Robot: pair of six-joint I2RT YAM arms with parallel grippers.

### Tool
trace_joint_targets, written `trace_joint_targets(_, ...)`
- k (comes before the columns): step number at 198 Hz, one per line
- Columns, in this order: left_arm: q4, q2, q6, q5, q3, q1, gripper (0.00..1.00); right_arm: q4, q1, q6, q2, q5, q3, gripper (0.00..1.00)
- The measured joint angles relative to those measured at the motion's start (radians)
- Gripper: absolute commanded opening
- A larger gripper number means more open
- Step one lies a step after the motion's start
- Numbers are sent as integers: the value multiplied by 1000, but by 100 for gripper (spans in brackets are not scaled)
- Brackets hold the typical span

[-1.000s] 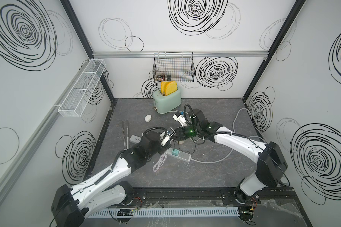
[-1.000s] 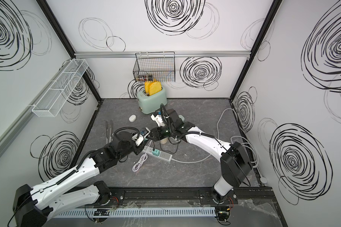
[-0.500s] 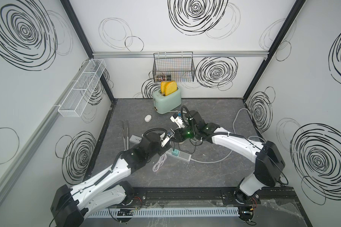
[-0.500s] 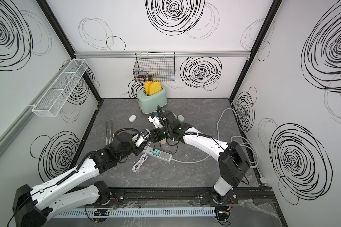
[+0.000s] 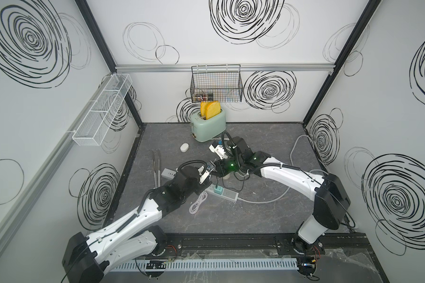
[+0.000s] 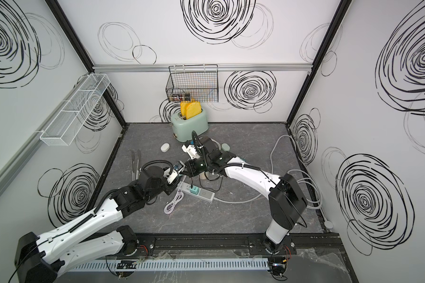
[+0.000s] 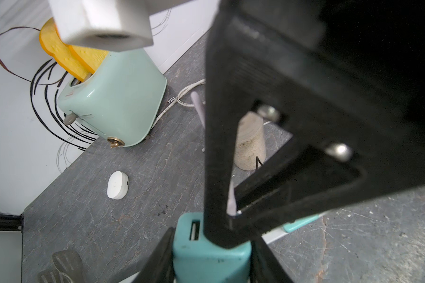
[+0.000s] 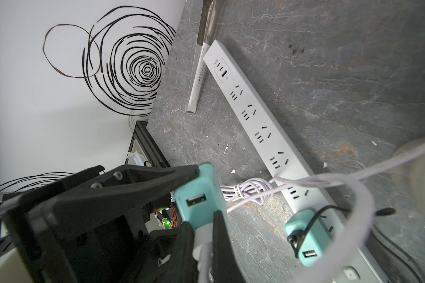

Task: Charge the bluetooth headset
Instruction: Pick up the plug from the center of the board.

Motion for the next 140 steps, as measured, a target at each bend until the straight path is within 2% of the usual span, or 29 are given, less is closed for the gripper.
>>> trace_joint_targets(17, 21, -18, -15, 4, 0, 0, 71, -11, -13, -4, 8, 2, 26, 0)
trace_joint_targets(31, 34, -41, -31, 12, 2, 0, 76, -20, -29, -13, 17, 4, 48, 0)
trace_joint_targets(65, 2, -60, -65, 45, 57, 29, 77, -49, -64, -63, 42, 9, 135, 0)
trace_joint_targets(113, -58, -89, -202, 190, 111, 237, 77, -79, -133, -121, 120, 2, 311, 0)
trace_joint_targets(140, -111, -70, -258, 249, 155, 304, 76, -101, -164, -125, 173, -1, 460, 0)
